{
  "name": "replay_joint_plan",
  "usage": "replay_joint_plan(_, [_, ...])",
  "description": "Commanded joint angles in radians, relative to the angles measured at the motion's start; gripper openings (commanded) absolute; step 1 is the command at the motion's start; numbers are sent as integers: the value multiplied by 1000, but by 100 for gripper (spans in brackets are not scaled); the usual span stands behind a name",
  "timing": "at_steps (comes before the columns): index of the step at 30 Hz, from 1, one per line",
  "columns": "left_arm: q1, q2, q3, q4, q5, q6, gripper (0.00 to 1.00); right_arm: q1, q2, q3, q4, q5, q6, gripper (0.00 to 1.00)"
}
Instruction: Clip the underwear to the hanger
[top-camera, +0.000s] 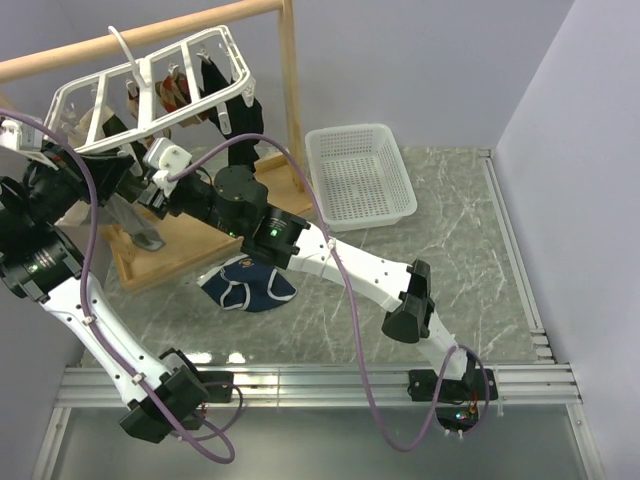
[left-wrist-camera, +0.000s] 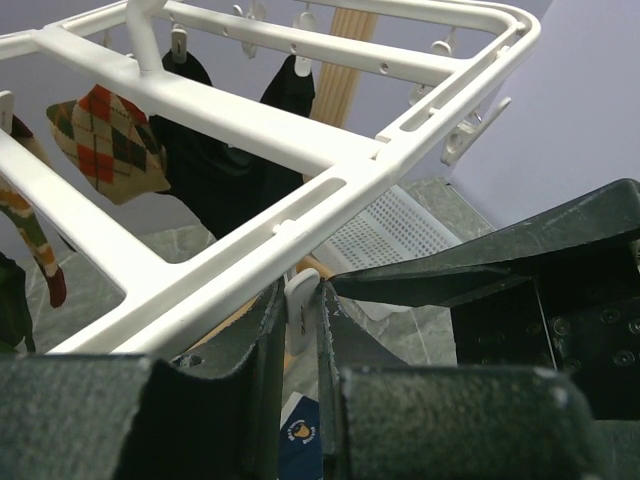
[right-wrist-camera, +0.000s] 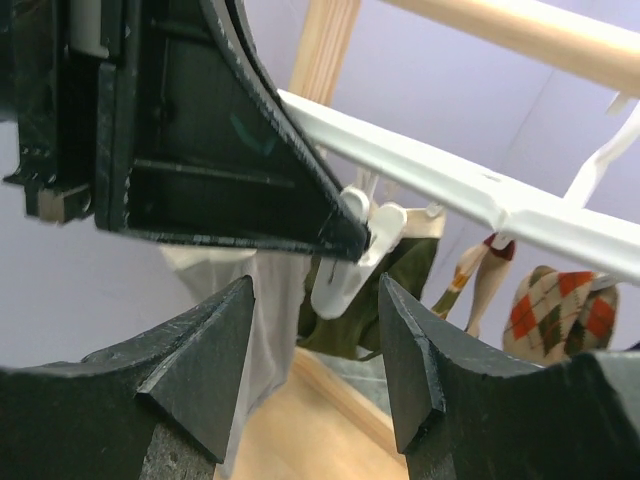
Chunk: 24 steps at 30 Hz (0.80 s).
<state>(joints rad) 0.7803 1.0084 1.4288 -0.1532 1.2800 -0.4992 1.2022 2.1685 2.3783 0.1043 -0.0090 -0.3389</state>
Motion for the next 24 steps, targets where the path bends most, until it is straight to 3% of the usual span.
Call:
replay_joint_plan(1, [-15,-19,-1,-29,-25,25,0,-1,31,59,28,60,-46,60])
replay_joint_plan(8, [-41,-37,-8,-48,-33,30,0,0,56,79,25,96,-83,58])
replay_joint_plan(20, [-59,-57,-19,-144,-67,96,0,2,48,96,57,118,-91,44])
replay_joint_plan(23, [-65,-65,-37,-125,-59,77,0,0,53,101,54,113,-89,35])
replay_joint_plan(24, [-67,-65,-39,-121,-54,76,0,-1,53,101,51,109,-86,25])
